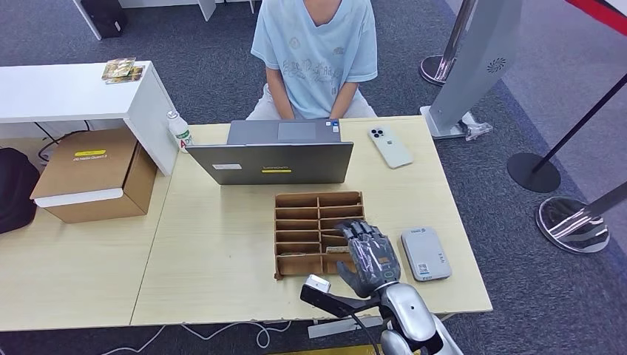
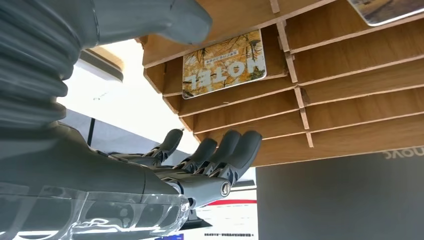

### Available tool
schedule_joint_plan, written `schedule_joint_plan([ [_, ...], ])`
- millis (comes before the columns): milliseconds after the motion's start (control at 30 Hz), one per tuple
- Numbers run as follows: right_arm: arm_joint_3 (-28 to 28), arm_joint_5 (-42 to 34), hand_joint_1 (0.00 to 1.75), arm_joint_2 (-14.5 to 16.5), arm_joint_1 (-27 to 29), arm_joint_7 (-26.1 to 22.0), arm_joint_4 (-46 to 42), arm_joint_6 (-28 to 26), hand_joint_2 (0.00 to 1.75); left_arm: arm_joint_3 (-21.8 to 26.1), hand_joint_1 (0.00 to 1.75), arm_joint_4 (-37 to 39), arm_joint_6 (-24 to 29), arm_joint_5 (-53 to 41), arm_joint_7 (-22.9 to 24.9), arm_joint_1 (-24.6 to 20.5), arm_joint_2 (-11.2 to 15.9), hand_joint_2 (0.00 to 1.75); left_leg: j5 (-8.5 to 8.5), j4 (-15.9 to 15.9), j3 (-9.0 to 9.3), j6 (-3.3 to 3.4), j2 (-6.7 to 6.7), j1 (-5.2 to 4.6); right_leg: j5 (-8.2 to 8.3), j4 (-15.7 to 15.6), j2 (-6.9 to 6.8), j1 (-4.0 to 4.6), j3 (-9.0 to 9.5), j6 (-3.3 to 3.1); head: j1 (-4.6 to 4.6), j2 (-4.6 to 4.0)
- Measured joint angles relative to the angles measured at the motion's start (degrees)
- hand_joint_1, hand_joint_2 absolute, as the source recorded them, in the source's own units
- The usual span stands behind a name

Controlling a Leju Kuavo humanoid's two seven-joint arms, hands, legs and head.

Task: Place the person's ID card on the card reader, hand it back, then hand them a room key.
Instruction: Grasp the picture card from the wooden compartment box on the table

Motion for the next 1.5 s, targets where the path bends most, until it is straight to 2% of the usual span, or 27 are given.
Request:
schedule_joint_plan([
  [167,-0.1,0.6,0.53,0.0,0.0,0.4,0.1,0.0,1.75,0.0,0.0,0.0,0.0,0.0,0.0,0.0,0.0,0.0,0.0,0.0,0.0,0.0,0.0,0.0,0.0,0.0,0.0,0.0,0.0,0.0,0.01,0.0],
  [567,-1.2,0.8,0.72,0.0,0.4,0.5,0.1,-0.1,1.75,0.0,0.0,0.0,0.1,0.0,0.0,0.0,0.0,0.0,0.0,0.0,0.01,0.0,0.0,0.0,0.0,0.0,0.0,0.0,0.0,0.0,0.0,0.0],
  [933,-1.5,1.0,0.74,0.0,0.7,0.6,0.1,-0.1,1.75,0.0,0.0,0.0,0.1,0.0,0.0,0.0,0.0,0.0,0.0,0.0,0.01,0.0,0.0,0.0,0.0,0.0,0.0,0.0,0.0,0.0,0.0,0.0],
  [1500,-2.2,1.2,1.06,0.0,0.8,0.6,0.2,-0.1,1.75,0.0,0.0,0.0,0.1,0.0,0.0,0.0,0.0,0.0,0.0,0.0,0.01,0.0,0.0,0.0,0.0,0.0,0.0,0.0,0.0,0.0,0.0,0.0],
])
